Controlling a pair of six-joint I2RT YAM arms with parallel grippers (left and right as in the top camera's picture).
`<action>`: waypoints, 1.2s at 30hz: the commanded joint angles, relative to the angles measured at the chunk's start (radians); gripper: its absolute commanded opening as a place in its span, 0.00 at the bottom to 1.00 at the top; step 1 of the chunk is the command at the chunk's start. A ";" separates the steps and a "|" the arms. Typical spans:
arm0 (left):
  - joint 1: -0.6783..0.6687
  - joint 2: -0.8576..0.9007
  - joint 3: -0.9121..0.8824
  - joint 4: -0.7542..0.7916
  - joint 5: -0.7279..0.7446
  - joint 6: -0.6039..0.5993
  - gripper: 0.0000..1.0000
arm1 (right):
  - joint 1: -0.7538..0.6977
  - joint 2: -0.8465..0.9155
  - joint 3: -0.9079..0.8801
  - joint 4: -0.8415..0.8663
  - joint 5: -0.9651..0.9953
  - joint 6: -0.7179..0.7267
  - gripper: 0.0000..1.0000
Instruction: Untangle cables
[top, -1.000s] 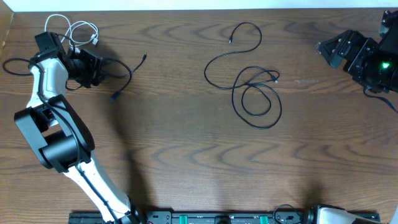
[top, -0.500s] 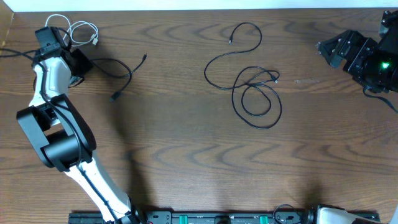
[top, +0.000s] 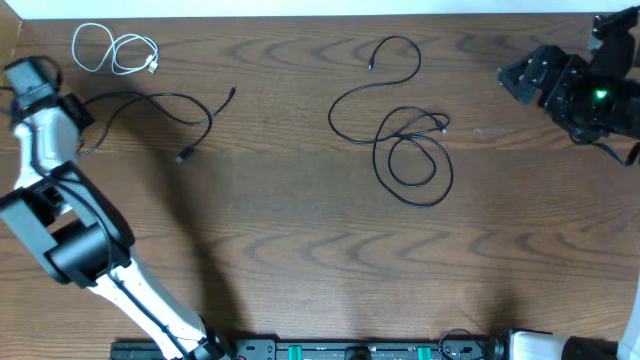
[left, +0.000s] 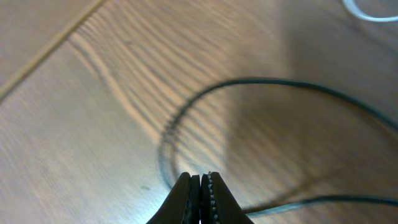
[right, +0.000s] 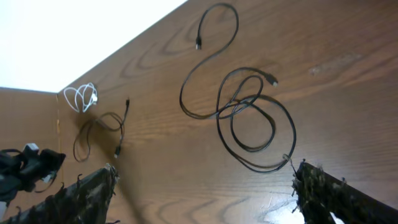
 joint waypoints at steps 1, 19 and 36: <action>0.038 -0.003 0.014 0.018 0.067 0.076 0.08 | 0.019 0.029 0.001 -0.005 0.001 -0.019 0.92; 0.066 0.132 0.014 0.031 0.111 0.202 0.07 | 0.025 0.052 0.001 -0.021 0.001 -0.019 0.89; 0.148 0.178 0.057 0.079 0.061 0.295 0.07 | 0.025 0.052 0.001 -0.053 0.001 -0.018 0.87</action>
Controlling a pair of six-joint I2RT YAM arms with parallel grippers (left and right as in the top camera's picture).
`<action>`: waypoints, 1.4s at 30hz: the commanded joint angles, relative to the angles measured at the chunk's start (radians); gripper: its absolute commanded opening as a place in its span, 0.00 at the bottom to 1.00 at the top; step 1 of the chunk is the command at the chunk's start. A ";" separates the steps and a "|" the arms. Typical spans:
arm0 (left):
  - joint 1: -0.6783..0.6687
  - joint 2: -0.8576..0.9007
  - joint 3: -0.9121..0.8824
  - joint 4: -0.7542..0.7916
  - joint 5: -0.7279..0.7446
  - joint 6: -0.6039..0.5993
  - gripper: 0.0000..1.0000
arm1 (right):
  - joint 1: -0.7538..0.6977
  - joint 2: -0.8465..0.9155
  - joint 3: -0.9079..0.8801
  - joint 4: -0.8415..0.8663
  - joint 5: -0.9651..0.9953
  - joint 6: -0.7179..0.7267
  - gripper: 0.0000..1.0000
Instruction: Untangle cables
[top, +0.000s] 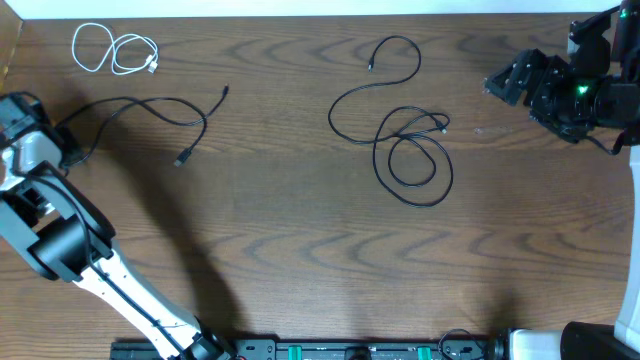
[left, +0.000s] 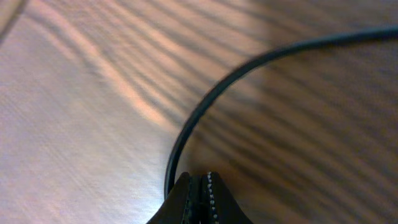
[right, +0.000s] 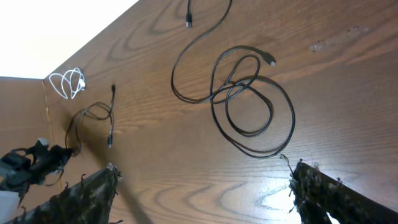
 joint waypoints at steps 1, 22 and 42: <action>0.024 0.024 0.058 -0.003 -0.031 0.071 0.08 | 0.005 -0.005 0.001 -0.010 0.001 -0.014 0.87; 0.081 0.051 0.285 -0.209 0.139 -0.053 0.72 | 0.005 -0.005 0.001 -0.024 0.002 -0.015 0.89; 0.115 0.135 0.282 -0.327 0.217 0.012 0.25 | 0.005 -0.005 0.001 -0.021 0.001 -0.015 0.92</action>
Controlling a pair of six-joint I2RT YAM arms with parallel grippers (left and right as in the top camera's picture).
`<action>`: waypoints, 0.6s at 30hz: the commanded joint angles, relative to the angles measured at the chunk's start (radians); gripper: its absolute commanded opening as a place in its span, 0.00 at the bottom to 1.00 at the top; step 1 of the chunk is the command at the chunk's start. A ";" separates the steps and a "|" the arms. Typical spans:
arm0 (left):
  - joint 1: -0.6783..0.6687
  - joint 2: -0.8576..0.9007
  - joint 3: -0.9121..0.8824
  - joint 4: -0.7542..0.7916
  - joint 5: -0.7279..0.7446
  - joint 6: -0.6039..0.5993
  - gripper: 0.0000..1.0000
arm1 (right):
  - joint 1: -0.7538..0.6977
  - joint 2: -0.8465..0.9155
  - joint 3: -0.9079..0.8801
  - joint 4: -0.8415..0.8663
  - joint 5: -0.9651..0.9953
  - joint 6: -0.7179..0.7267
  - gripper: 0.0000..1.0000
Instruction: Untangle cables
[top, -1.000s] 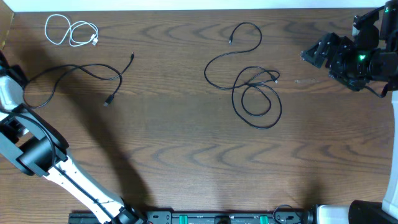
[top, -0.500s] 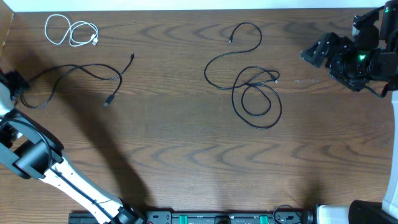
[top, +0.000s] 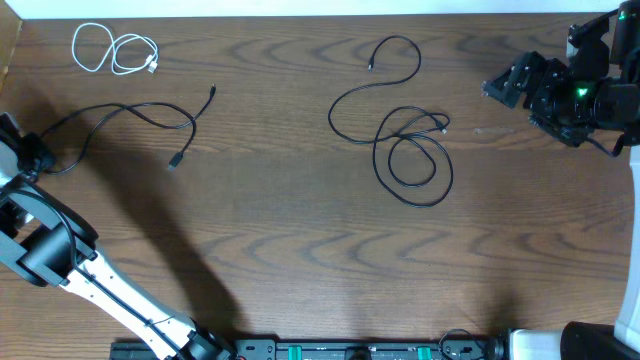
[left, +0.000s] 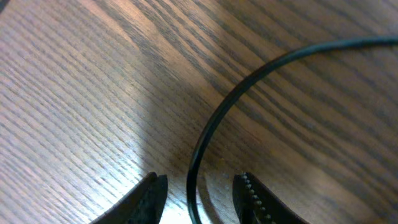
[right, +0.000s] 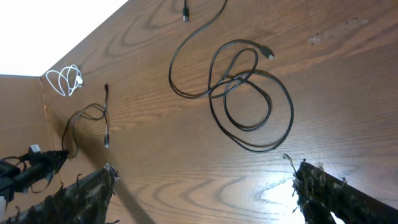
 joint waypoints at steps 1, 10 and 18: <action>0.000 0.029 -0.011 0.017 0.019 0.025 0.19 | 0.005 -0.005 0.001 0.002 0.001 -0.015 0.92; 0.000 0.029 -0.010 0.128 0.012 0.064 0.08 | 0.005 -0.005 0.001 0.004 0.001 -0.014 0.91; 0.000 0.016 0.039 0.222 0.013 0.089 0.07 | 0.005 -0.005 0.001 0.001 0.001 -0.005 0.91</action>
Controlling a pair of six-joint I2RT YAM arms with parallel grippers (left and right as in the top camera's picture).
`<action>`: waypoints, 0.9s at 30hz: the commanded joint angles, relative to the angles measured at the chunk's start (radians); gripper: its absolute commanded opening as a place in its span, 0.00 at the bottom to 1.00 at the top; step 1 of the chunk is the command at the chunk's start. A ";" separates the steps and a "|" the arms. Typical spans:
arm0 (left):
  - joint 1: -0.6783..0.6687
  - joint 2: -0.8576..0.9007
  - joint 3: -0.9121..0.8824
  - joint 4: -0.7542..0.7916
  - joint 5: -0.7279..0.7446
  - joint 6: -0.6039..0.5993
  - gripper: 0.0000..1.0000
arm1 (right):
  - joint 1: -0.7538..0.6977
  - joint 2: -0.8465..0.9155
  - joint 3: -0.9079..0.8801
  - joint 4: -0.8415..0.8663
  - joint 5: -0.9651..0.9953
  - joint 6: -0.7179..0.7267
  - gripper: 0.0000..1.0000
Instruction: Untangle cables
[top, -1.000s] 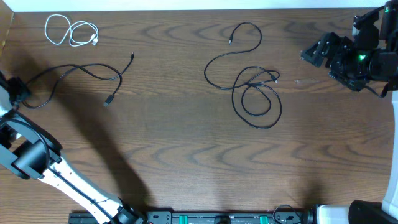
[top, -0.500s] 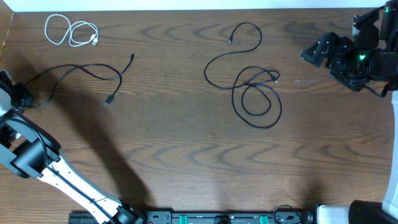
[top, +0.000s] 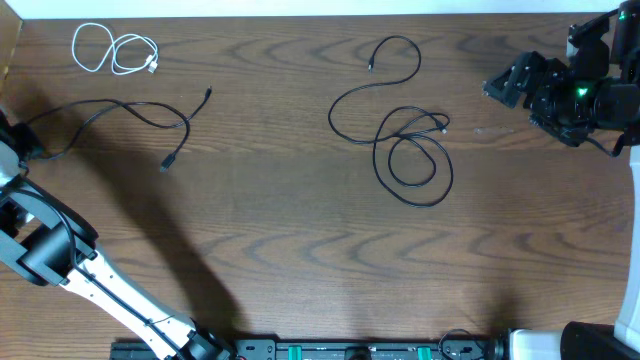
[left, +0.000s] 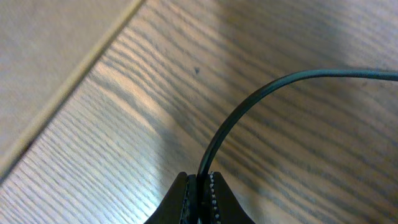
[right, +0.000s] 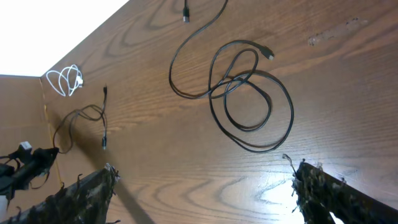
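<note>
A thin black cable (top: 120, 108) lies at the table's left side, both plugs pointing right. My left gripper (top: 24, 150) sits at the left table edge, shut on that cable's bend (left: 249, 102), which runs up from between the jaws (left: 200, 186). Two more black cables (top: 410, 150) lie looped over each other in the table's middle, also seen as a tangle (right: 249, 102) in the right wrist view. My right gripper (top: 508, 85) hovers open at the far right, fingers (right: 81, 196) wide apart with nothing between them.
A coiled white cable (top: 115, 50) lies in the far left corner. The table's left edge (left: 68, 81) runs close beside my left gripper. The upper black cable's loop (top: 395, 60) reaches toward the table's far edge.
My left gripper, open around the black cable's bend before, is now shut on it. The cable's plugs sit a little farther left. The right arm has not moved.
My left gripper was shut at the bend of the left cable. It then stood farther left, still shut, with the cable shifted left. Later it was open at the table edge with the cable between its fingers, and now grips it again. The right gripper stayed open.
</note>
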 joint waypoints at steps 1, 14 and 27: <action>0.000 0.006 0.045 0.021 0.010 0.024 0.07 | 0.005 -0.005 0.001 -0.001 0.001 0.003 0.91; 0.000 -0.034 0.058 0.079 0.037 -0.066 0.98 | 0.005 -0.005 0.001 0.008 0.001 0.028 0.91; -0.095 -0.122 0.051 0.082 0.600 -0.483 0.08 | 0.005 -0.005 0.001 0.008 0.001 0.027 0.87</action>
